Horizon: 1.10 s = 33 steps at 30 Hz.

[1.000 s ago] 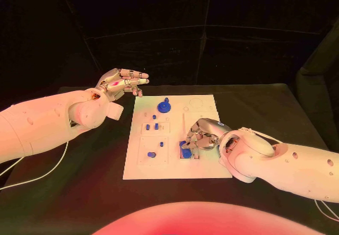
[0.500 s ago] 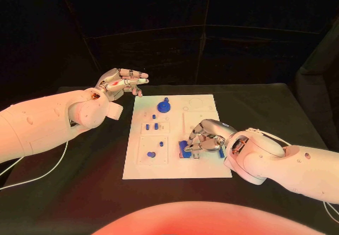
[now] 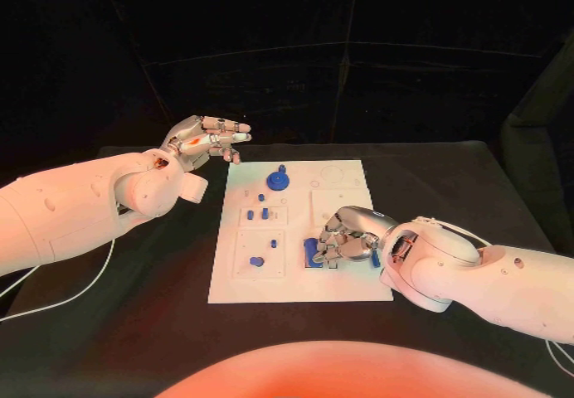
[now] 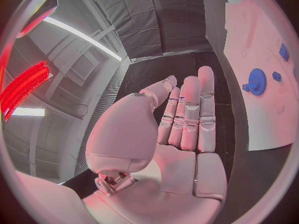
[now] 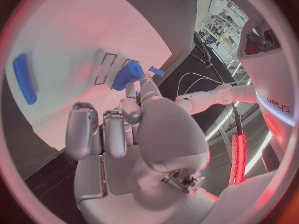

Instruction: Assemble the parts on the task board

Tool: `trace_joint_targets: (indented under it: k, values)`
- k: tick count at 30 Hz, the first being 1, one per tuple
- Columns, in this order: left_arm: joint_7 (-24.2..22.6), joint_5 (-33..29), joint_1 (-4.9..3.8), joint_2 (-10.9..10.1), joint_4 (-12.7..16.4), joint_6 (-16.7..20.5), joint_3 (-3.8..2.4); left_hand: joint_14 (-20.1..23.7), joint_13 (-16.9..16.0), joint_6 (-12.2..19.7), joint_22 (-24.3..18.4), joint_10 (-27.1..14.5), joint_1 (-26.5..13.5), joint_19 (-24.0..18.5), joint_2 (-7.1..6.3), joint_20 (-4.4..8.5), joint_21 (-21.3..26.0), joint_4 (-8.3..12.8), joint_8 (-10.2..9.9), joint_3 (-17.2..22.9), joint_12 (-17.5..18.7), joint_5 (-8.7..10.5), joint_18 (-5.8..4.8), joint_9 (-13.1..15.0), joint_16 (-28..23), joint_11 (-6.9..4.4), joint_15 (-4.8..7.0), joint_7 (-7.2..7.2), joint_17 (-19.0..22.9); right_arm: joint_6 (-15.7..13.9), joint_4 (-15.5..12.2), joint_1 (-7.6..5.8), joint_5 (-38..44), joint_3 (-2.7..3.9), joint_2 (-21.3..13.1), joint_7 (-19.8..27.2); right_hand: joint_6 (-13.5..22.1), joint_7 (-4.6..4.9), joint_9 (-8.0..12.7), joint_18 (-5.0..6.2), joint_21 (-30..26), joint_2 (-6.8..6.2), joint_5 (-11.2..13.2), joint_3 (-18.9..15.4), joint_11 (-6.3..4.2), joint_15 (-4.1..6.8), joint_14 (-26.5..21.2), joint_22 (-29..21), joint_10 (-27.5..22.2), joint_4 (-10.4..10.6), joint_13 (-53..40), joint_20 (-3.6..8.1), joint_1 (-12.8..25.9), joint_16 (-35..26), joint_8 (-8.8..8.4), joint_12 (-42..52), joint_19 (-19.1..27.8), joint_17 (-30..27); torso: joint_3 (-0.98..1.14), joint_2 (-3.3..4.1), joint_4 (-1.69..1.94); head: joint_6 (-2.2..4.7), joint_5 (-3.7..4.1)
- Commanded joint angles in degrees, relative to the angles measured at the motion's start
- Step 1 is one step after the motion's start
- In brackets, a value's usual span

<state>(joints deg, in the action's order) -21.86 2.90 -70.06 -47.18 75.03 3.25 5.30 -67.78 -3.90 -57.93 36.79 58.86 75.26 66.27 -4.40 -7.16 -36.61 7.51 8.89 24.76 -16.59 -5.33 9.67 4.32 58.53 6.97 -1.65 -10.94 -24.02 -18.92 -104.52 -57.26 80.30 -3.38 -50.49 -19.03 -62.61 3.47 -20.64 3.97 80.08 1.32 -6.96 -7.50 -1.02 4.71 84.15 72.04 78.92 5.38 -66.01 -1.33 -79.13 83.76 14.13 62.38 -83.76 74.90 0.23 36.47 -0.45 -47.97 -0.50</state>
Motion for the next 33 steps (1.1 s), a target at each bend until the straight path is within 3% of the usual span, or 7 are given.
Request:
trace_joint_targets:
  k: [1, 10, 18, 25, 33]
  values:
    - [-0.1, -0.2, -0.09, 0.0, 0.1, -0.7, -0.04, 0.4, 0.1, 0.4, -0.1, -0.4, -0.1, -0.3, -0.03, 0.13, 0.4, 0.0, 0.3, -0.4, -0.1, -0.05, 0.78, -0.1, -0.2, -0.15, 0.10, 0.00, 0.1, -0.1, 0.6, -0.07, 2.1, 0.01, 1.0, -1.4, -0.6, -0.04, 0.0, -0.34, 0.3, 0.86, 1.0, 0.5, -0.03, 0.17, 3.5, 0.1, -0.1, -0.5, 0.0, 0.06, -0.7, 0.2, -0.36, -0.4, -0.1, 2.4, 0.01, 0.01, 0.04, 0.00, -0.04]
    - [-0.1, -0.2, -0.09, -0.1, 0.1, -0.6, -0.04, 0.4, 0.1, 0.4, -0.1, -0.4, -0.1, -0.3, -0.03, 0.13, 0.4, 0.0, 0.3, -0.4, -0.1, -0.05, 0.78, -0.1, -0.2, -0.15, 0.10, 0.00, 0.1, 2.4, 1.8, -0.07, 3.8, 0.01, 2.4, -2.5, -0.6, -0.06, 0.5, -0.40, 0.5, 2.91, 3.4, 2.4, -0.10, 0.27, 3.5, 0.4, 0.2, -2.1, -0.6, 0.15, -2.7, 0.3, -1.59, 0.0, -0.1, 2.6, -0.01, 0.02, 0.02, -0.19, 0.00]
    - [0.1, -0.2, -0.09, -0.2, 0.2, -0.7, -0.04, 0.5, 0.1, 0.5, -0.1, -0.6, 0.0, -0.4, 0.03, 0.11, 0.4, 0.1, 0.4, -0.5, -0.2, -0.07, 0.78, -0.1, -0.1, -0.13, 0.09, -0.01, 0.2, 4.4, 1.7, -0.08, 5.5, 0.01, 2.2, -2.8, -1.3, -0.12, 1.1, -0.52, 0.8, 3.48, 3.6, 3.9, -0.15, 0.27, 3.6, 1.1, 0.6, -3.9, -1.3, 0.11, -4.3, 0.6, -2.51, 0.6, -0.3, 3.2, 0.05, -0.01, -0.06, -0.26, -0.05]
    - [0.2, -0.2, -0.09, -0.2, 0.2, -0.8, -0.03, 0.5, 0.1, 0.5, -0.1, -0.6, 0.0, -0.4, 0.04, 0.11, 0.4, 0.1, 0.5, -0.5, -0.2, -0.07, 0.79, -0.1, -0.1, -0.14, 0.10, -0.01, 0.2, 5.2, 1.3, -0.08, 7.2, 0.01, 1.8, -3.1, -2.7, -0.32, 1.6, -0.63, 1.1, 3.53, 3.7, 5.6, -0.31, 0.37, 3.7, 1.6, 1.0, -6.2, -2.2, 0.15, -6.0, 0.8, -3.05, 1.4, -0.5, 3.7, 0.07, 0.00, -0.01, -0.26, 0.01]
    - [0.2, -0.2, -0.09, -0.2, 0.2, -0.8, -0.03, 0.5, 0.1, 0.5, -0.1, -0.6, 0.0, -0.4, 0.04, 0.11, 0.4, 0.1, 0.5, -0.5, -0.2, -0.07, 0.79, -0.1, -0.1, -0.14, 0.10, -0.01, 0.2, 3.6, 1.2, -0.08, 7.7, 0.01, 1.7, -2.5, -3.0, -0.06, 2.1, -0.66, 1.2, 2.13, 3.9, 4.8, -0.09, 0.19, 3.7, 1.7, 1.1, -5.7, -2.2, 0.05, -3.3, 0.8, -3.80, 1.2, -0.5, 3.8, 0.02, 0.00, -0.03, -0.24, 0.07]
